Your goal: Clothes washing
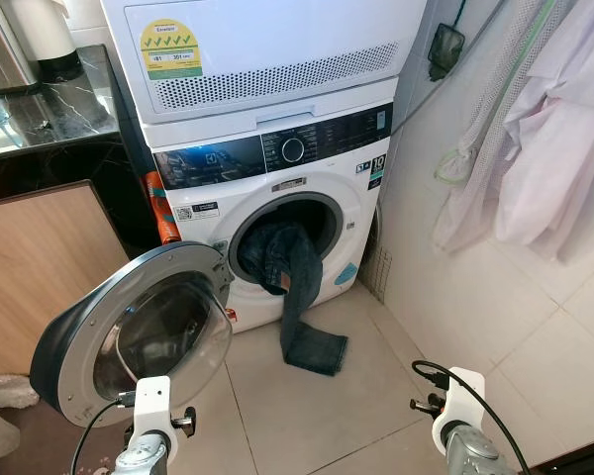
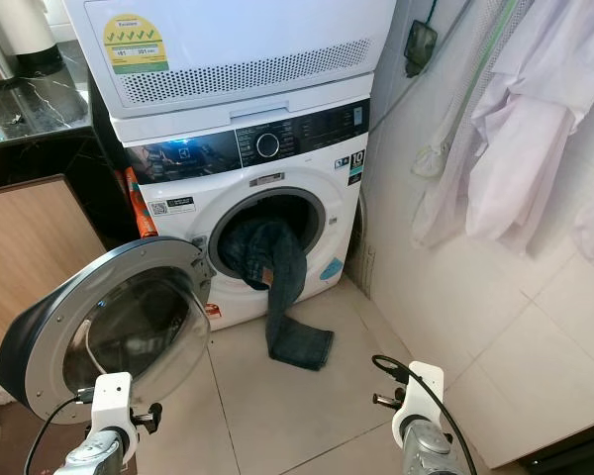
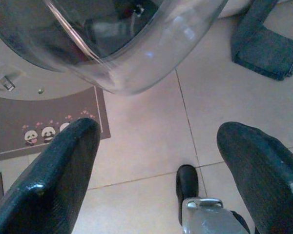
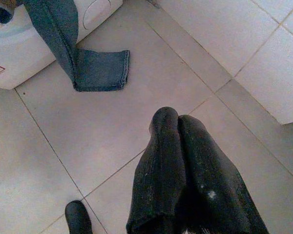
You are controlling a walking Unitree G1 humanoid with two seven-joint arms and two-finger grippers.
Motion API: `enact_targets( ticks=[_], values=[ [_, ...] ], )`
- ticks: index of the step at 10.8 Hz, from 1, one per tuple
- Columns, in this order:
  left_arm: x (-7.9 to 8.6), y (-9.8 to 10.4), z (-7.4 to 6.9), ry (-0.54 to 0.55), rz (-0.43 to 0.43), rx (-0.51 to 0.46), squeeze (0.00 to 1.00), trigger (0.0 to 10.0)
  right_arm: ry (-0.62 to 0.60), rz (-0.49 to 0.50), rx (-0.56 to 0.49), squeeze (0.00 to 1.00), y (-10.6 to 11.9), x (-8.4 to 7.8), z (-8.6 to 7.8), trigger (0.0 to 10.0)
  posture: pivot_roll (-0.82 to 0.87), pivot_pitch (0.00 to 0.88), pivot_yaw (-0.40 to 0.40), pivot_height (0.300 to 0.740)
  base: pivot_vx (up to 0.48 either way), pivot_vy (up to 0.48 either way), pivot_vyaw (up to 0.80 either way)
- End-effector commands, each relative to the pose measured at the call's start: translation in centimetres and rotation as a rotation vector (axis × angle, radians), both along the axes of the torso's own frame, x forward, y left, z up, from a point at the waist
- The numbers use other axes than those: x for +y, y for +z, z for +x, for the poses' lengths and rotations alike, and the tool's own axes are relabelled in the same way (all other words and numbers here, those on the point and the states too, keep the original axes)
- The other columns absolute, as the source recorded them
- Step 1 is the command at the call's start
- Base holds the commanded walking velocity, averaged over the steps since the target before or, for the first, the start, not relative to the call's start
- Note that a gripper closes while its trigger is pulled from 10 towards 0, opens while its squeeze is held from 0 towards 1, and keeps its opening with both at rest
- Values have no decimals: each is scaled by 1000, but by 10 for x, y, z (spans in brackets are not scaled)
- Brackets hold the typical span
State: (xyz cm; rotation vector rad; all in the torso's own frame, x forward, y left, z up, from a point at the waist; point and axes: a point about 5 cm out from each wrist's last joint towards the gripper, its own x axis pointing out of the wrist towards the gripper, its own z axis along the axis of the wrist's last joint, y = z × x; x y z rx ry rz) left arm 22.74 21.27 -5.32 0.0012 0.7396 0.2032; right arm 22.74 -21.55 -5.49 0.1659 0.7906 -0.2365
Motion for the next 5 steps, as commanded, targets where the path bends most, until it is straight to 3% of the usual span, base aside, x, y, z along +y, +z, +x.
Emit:
enact_targets(
  ticks=[1, 5],
  values=[
    [-4, -3, -3, 0, -8, 27, 0, 10000, -17, 25, -12, 0, 4, 4, 8, 10000, 26, 0, -22, 740, 0, 0, 0],
    [-5, -3, -2, 1, -9, 23, 0, 10000, -17, 28, -20, 0, 5, 5, 10, 10000, 28, 0, -21, 740, 0, 0, 0]
  ],
)
